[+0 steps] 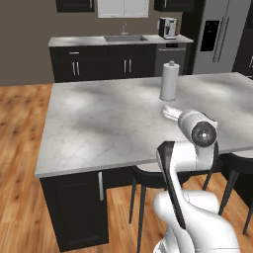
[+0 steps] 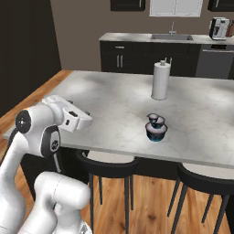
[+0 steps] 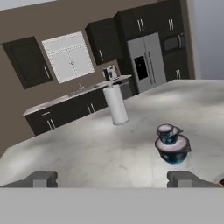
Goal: Stack the yogurt containers by placing the smaller containers on top of the larger containers.
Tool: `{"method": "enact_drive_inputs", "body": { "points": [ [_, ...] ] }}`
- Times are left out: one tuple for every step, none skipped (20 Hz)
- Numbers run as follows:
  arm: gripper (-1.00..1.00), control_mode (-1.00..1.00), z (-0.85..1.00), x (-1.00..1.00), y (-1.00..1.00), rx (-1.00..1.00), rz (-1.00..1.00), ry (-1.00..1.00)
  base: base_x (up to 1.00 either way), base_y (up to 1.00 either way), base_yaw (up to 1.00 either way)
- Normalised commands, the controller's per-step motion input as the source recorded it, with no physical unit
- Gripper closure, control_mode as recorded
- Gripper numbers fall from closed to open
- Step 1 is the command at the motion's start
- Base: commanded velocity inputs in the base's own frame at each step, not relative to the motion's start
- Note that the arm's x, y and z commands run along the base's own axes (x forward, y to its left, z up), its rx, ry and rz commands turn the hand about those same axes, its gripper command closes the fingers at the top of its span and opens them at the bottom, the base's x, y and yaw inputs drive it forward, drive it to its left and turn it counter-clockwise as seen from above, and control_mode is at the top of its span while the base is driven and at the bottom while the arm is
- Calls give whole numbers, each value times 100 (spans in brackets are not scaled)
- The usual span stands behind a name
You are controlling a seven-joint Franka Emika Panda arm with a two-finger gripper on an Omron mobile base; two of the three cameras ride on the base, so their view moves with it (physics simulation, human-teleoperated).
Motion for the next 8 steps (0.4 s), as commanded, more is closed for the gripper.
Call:
{"method": "enact_drive_inputs", "body": {
  "points": [
    [-100, -100, 69, -95, 44, 0, 3, 6, 0, 0, 0],
    [-100, -100, 71, -94, 41, 0, 3, 7, 0, 0, 0],
    [-100, -100, 75, -94, 41, 0, 3, 9, 0, 0, 0],
    [-100, -100, 75, -95, 39, 0, 2, 11, 0, 0, 0],
    [-100, -100, 67, -89, 39, 0, 2, 12, 0, 0, 0],
    [-100, -100, 62, -96, 37, 0, 2, 13, 0, 0, 0],
    [-100, -100, 51, -100, 34, 0, 3, 12, 0, 0, 0],
    [-100, -100, 35, -100, 32, 0, 4, 7, 0, 0, 0]
  ]
}}
